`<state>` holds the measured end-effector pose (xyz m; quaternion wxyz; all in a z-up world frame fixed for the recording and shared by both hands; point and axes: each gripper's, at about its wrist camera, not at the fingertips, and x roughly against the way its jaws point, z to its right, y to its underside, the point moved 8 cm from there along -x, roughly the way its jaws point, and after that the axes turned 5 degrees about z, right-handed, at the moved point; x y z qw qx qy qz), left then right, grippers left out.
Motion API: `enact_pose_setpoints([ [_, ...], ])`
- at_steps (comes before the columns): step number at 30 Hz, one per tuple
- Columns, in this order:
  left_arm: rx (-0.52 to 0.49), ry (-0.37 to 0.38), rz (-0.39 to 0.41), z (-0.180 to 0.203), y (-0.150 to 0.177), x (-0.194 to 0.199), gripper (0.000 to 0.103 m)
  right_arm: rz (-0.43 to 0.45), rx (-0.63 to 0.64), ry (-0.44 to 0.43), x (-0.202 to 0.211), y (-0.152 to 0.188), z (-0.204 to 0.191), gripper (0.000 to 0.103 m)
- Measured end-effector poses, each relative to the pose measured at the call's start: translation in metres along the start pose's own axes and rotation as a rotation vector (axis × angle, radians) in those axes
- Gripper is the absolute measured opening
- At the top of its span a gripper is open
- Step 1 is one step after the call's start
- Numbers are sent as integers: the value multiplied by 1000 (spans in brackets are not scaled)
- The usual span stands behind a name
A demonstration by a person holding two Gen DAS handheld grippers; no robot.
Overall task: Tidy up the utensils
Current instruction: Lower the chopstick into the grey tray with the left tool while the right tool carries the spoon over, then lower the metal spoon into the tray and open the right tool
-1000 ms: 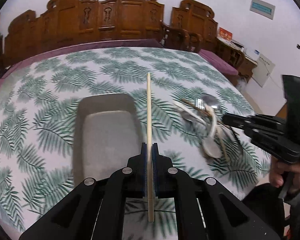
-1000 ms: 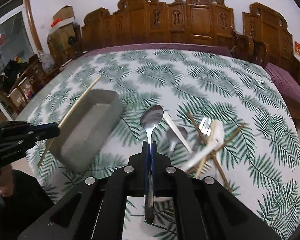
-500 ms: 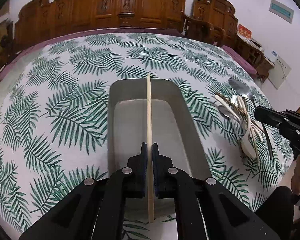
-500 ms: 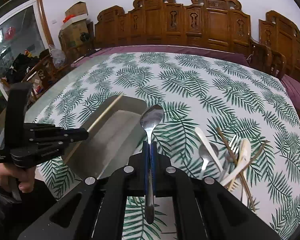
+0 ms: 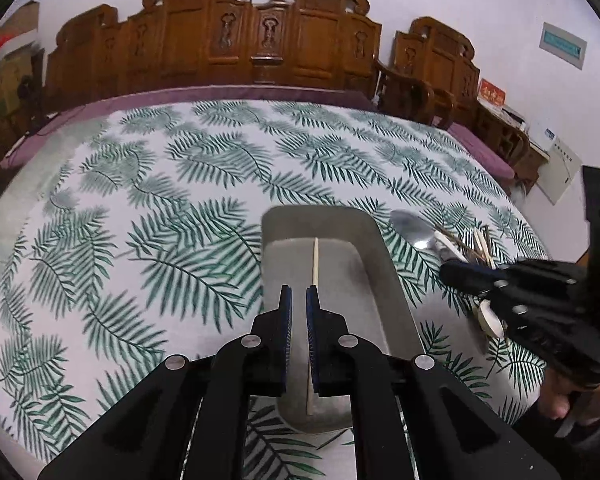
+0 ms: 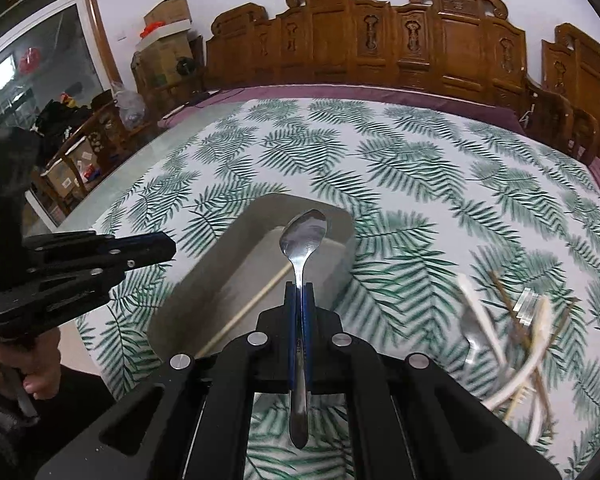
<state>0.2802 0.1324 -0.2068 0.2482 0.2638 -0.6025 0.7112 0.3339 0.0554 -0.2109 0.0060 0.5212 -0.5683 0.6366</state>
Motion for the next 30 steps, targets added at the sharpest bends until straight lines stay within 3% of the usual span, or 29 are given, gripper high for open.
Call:
enact_pose_setpoints([
  [9,21,-28,30,-21,-7,9,6,-79,-13,1,-55,4,-30,4],
  [17,29,-37,39,-27,-7,12,6,-121,-54,5,-79,16,-33,5],
  [24,17,-24,38,-20,-6,11,6,-100,-59,-5,-70,13,-27,6],
  [30,-3,11,46,0,-7,15,7,-37,-40,32,-23,10,1,6],
])
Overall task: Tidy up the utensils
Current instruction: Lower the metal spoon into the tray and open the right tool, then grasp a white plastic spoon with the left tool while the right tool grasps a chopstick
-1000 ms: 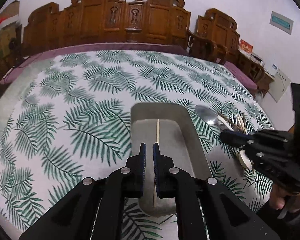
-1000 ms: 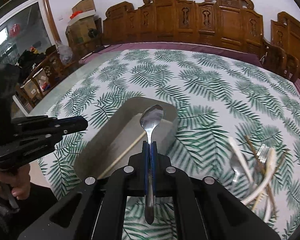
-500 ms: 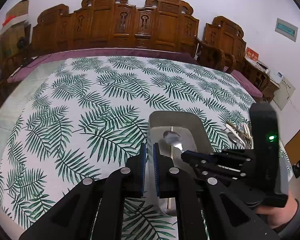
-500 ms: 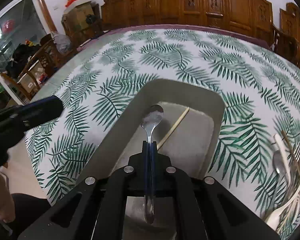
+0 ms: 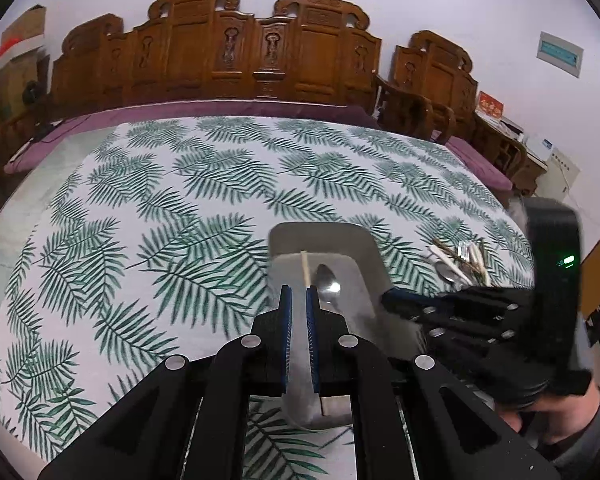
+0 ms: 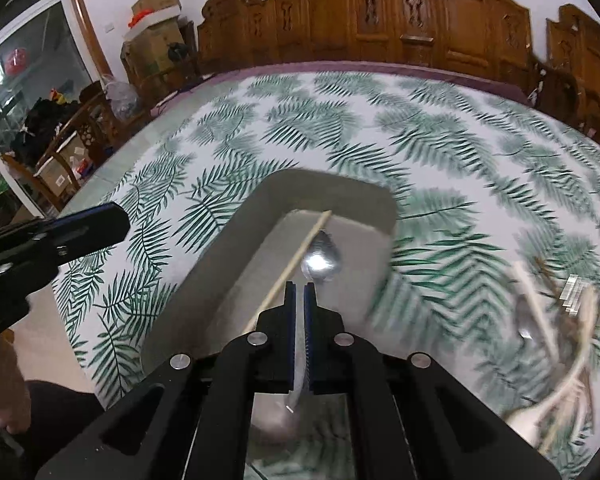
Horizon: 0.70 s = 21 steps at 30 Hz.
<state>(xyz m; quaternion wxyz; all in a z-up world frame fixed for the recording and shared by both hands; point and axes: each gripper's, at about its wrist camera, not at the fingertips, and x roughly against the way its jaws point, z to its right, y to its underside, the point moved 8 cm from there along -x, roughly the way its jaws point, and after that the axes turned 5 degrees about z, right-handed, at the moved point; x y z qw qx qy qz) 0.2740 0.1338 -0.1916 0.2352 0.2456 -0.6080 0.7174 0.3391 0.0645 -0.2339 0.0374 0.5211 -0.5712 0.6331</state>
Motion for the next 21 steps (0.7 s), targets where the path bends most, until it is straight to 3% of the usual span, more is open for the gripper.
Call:
enact_pose_setpoints([
  [11,-80,79,17,69,1,3,52,102,-25,171,99,21,99,6],
  [17,-134,112,-7,108,10,-5,55,124,-78,253,130,44,147,6],
  [21,-178,124,-34,131,18,-13,55,117,-120,277,131,61,171,19],
])
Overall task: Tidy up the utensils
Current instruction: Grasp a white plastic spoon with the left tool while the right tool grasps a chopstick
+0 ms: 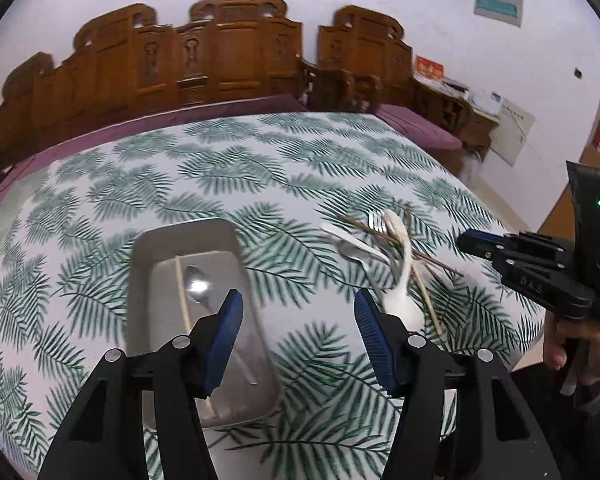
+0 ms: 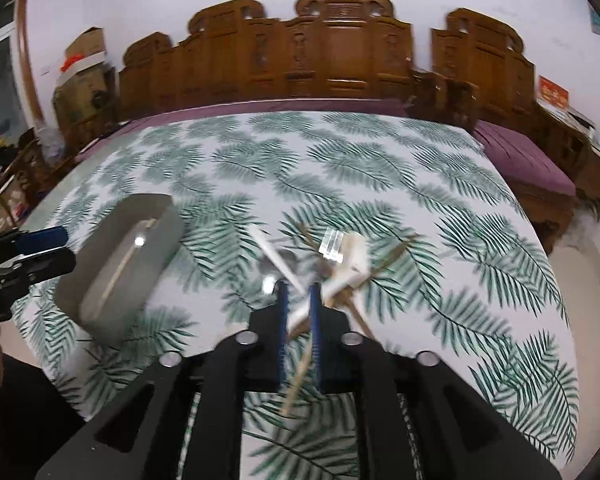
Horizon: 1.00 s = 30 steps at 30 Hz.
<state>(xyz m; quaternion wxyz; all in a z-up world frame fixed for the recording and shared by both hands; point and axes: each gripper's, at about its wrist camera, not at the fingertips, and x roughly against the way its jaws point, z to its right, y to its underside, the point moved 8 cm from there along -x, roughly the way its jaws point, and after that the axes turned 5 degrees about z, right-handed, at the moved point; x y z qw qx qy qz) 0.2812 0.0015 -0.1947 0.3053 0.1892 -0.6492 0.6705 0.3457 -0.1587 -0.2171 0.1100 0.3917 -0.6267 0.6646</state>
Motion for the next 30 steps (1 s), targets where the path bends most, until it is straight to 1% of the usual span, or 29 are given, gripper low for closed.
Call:
enact_pose_setpoints([
  [4,-29,22,-43,21,4,-16,55,-6,-19,5,-8,9,9,20],
  [9,-70,38,-117,41,14,-45,54,-26,-48,7,-17,25,21,20],
  [11,-67,55,-148,47,18,-58,45,-36,-45,6,-20,29,23,20],
  [15,-60,83,-193,61,20,-83,39,-51,-59,2,-24,35,30,20],
  [20,-48,116,-230,75,21,-110,29,-61,-62,-8,-26,38,31,20],
  [24,-47,117,-251,80,28,-123,27,-71,-48,-18,-29,40,27,20],
  [26,-37,126,-257,80,31,-126,22,-74,-42,-25,-30,40,24,20],
  [30,-27,136,-262,79,34,-127,20,-81,-39,-35,-33,41,21,20],
])
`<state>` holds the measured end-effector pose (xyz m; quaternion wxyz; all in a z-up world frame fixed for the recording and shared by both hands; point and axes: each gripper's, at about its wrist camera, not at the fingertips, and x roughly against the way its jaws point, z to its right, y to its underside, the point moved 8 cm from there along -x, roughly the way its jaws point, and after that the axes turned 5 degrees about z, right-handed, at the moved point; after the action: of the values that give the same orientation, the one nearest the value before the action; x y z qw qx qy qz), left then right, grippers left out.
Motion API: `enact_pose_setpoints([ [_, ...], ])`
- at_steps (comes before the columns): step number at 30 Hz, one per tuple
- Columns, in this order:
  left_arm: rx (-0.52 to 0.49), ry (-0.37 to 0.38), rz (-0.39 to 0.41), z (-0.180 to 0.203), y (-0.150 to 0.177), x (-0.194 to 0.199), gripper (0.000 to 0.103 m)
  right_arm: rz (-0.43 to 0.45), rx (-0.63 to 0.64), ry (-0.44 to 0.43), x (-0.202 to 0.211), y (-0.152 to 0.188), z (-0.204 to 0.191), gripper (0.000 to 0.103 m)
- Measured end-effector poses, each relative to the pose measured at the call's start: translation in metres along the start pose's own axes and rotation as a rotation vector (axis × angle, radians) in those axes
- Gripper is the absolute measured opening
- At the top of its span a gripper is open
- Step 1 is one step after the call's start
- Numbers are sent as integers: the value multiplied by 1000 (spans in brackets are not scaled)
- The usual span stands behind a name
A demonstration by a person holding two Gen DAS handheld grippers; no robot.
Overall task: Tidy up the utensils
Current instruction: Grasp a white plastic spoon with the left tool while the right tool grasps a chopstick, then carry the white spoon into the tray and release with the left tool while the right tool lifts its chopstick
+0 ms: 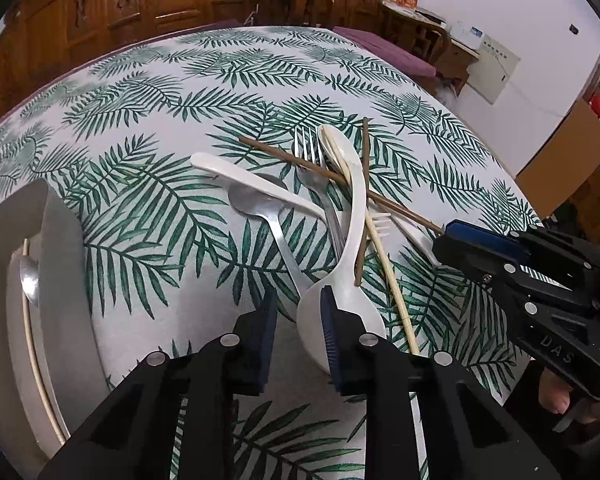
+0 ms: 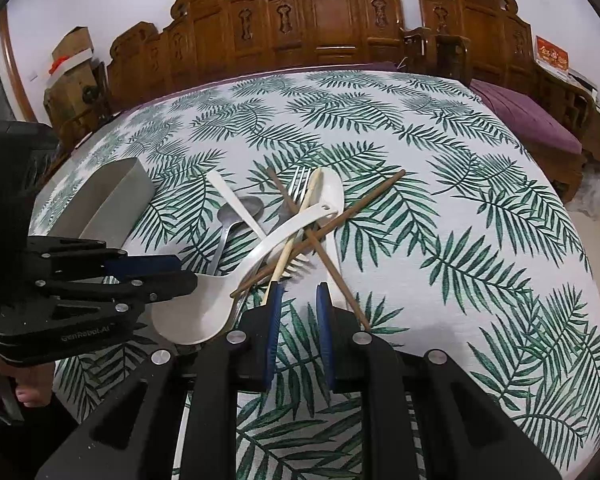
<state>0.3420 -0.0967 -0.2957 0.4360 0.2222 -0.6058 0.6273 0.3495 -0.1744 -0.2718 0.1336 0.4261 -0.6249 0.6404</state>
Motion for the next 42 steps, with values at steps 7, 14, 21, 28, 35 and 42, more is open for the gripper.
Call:
enact_pose_setpoints([
  [7,49,21,-11,-9,6,-2,9,-21,12,-1,-9,3,-7,20],
  [14,42,-4,40,-12,0,14,3,-40,-1,-16,-17,6,-10,20],
  [21,33,-35,96,-15,-6,35,2,-50,6,-29,-26,7,-20,20],
  [28,35,-62,131,-18,-9,57,2,-87,21,11,-37,14,-21,20],
  [35,62,-89,145,-28,2,80,2,-87,28,54,-35,18,-15,13],
  [42,92,-141,177,-48,10,114,2,-69,35,61,-22,15,-16,6],
])
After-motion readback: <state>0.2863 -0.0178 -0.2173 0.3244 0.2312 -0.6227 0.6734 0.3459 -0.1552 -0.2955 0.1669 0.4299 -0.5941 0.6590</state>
